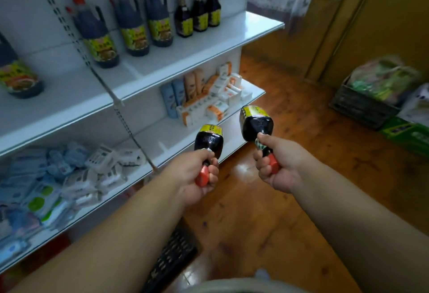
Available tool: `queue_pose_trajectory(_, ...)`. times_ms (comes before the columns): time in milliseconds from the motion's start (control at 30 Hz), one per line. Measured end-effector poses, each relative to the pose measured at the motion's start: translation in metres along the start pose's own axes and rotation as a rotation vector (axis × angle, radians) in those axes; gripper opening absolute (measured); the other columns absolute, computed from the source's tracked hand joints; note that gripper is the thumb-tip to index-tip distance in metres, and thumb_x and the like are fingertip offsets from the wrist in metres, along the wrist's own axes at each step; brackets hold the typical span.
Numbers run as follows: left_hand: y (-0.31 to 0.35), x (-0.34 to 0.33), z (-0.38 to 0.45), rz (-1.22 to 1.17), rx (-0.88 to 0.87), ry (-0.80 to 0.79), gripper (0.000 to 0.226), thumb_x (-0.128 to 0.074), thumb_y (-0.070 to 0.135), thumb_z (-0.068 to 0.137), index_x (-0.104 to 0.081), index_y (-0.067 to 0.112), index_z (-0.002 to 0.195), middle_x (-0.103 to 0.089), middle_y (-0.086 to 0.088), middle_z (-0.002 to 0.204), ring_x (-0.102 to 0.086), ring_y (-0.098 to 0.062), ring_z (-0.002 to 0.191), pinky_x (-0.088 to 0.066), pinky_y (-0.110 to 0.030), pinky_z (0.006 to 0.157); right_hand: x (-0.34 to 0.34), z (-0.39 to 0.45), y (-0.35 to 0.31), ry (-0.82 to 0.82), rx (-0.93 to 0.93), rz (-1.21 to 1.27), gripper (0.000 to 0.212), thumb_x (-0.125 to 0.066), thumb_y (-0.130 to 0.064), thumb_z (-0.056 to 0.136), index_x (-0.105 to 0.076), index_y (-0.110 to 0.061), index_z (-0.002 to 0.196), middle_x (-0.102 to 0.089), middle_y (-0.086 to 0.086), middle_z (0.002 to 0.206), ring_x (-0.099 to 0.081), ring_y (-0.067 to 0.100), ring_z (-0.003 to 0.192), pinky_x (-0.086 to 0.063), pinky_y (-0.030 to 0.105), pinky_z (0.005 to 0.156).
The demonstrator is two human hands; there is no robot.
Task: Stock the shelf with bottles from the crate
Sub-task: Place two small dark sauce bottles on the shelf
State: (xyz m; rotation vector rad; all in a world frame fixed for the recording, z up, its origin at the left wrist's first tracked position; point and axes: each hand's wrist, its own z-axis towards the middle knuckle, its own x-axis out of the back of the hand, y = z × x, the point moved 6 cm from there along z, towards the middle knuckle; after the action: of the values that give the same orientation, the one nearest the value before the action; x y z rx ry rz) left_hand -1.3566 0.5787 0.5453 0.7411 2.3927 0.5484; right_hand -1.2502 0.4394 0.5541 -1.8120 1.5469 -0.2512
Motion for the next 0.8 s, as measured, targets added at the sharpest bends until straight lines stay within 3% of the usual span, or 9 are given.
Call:
queue_pose_trajectory(200, 0.027, -0.098, 0.037, -0.023, -0.103, -0.045, 0.006, -0.053, 0.007, 0.092, -0.049, 0.008, 0.097, -0.054, -0.006, 0.068, -0.043, -0.010, 0.040, -0.034, -0.016, 0.036, 0.055, 0.031, -0.095, 0.007, 0.041, 0.032, 0.021, -0.065, -0.030, 0.089, -0.051, -0.019, 0.100, -0.050, 0.002, 0.059, -0.037, 0.009, 0.037, -0.029, 0.017, 0.034)
queue_pose_trajectory(400, 0.090, -0.155, 0.090, 0.160, -0.234, -0.051, 0.009, -0.054, 0.003, 0.090, -0.051, 0.006, 0.098, -0.051, -0.012, 0.080, -0.044, -0.012, 0.044, -0.035, -0.019, 0.041, 0.056, 0.087, -0.167, -0.040, 0.050, 0.071, 0.026, -0.066, -0.032, 0.089, -0.050, -0.017, 0.103, -0.051, 0.003, 0.060, -0.038, 0.009, 0.039, -0.029, 0.017, 0.035)
queue_pose_trajectory(533, 0.139, -0.216, 0.134, 0.218, -0.275, -0.114, 0.006, -0.050, 0.003, 0.093, -0.049, 0.009, 0.091, -0.051, -0.007, 0.073, -0.042, -0.010, 0.042, -0.033, -0.018, 0.039, 0.058, 0.113, -0.222, 0.007, 0.097, 0.104, 0.025, -0.065, -0.032, 0.090, -0.052, -0.016, 0.102, -0.052, 0.003, 0.060, -0.037, 0.009, 0.041, -0.028, 0.016, 0.037)
queue_pose_trajectory(800, 0.195, -0.330, 0.204, 0.210, -0.292, -0.216, 0.008, -0.051, 0.004, 0.093, -0.048, 0.010, 0.098, -0.052, -0.007, 0.072, -0.041, -0.011, 0.044, -0.034, -0.020, 0.040, 0.096, 0.167, -0.332, -0.006, 0.135, 0.110, 0.025, -0.064, -0.035, 0.090, -0.052, -0.014, 0.096, -0.051, 0.003, 0.061, -0.037, 0.009, 0.041, -0.026, 0.017, 0.037)
